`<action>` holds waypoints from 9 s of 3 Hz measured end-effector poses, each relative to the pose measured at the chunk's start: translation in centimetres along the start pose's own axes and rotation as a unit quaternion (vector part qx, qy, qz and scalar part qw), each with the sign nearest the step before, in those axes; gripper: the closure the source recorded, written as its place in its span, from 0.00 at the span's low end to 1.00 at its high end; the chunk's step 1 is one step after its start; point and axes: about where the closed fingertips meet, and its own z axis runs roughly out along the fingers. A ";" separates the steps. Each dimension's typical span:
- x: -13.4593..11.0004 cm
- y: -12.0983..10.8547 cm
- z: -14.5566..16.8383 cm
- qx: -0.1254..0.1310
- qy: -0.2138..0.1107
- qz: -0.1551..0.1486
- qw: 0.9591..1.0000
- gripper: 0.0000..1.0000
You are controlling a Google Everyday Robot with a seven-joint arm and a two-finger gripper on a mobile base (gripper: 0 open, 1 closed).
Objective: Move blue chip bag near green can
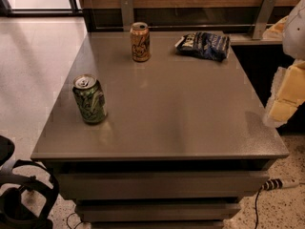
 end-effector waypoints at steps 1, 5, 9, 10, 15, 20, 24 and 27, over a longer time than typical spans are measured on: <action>0.0 0.0 0.0 0.000 0.000 0.000 1.000 0.00; 2.8 -14.6 3.4 0.125 -0.098 0.145 0.977 0.00; -1.9 -24.2 11.8 0.117 -0.207 0.204 0.950 0.00; -3.5 -26.3 15.1 0.108 -0.216 0.213 0.947 0.00; -2.8 -32.4 26.7 0.090 -0.179 0.252 0.947 0.18; -3.1 -32.5 27.1 0.085 -0.179 0.251 0.947 1.00; -3.1 -32.6 27.0 0.085 -0.179 0.251 0.948 1.00; -3.1 -32.6 27.0 0.085 -0.179 0.251 0.948 1.00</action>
Offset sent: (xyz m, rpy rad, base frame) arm 0.0266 -0.0153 0.0010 0.0305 -0.0305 -0.0332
